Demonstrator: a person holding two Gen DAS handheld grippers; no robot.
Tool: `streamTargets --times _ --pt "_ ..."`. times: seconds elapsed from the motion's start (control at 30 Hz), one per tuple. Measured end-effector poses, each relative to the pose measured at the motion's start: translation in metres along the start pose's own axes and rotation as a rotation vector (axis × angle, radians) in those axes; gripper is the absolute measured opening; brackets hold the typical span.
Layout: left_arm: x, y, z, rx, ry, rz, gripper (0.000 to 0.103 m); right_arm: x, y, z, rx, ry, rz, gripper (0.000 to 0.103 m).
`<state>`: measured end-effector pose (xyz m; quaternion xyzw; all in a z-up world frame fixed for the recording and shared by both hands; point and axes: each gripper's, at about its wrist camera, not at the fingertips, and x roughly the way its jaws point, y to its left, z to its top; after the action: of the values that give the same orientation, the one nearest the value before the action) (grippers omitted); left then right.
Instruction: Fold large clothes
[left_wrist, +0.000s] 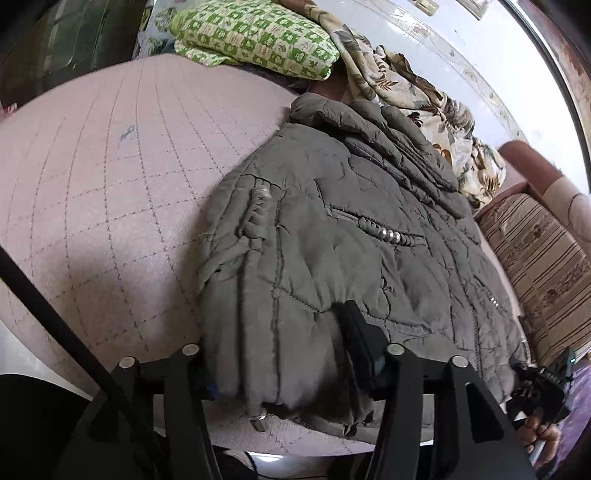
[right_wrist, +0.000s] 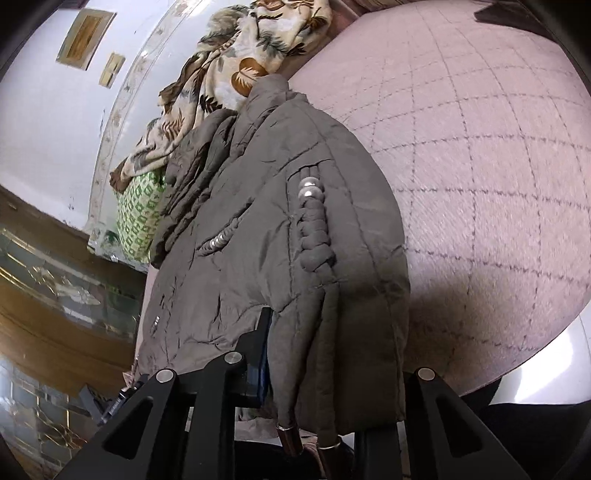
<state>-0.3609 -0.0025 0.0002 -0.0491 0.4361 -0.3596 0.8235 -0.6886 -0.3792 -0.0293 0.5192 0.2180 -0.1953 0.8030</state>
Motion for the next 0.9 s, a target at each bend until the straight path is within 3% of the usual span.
streamTargets --times 0.33,0.47,0.57,0.73,0.9 --pt "0.003 -0.010 0.000 0.057 0.009 0.032 0.065 -0.002 0.005 -0.002 -0.043 -0.025 -0.021 0.024" --pt "-0.004 -0.005 0.001 0.044 -0.010 0.023 0.039 -0.006 0.017 0.000 -0.107 -0.034 -0.043 0.017" --pt "-0.011 -0.012 0.002 0.082 -0.032 0.029 0.032 -0.014 0.032 -0.003 -0.190 -0.070 -0.047 0.015" --pt "-0.030 -0.039 0.003 0.219 -0.109 0.082 0.025 -0.030 0.042 -0.003 -0.230 -0.124 -0.031 0.014" --pt "-0.043 -0.041 0.008 0.226 -0.113 0.075 0.025 -0.047 0.051 -0.003 -0.254 -0.154 -0.017 0.014"
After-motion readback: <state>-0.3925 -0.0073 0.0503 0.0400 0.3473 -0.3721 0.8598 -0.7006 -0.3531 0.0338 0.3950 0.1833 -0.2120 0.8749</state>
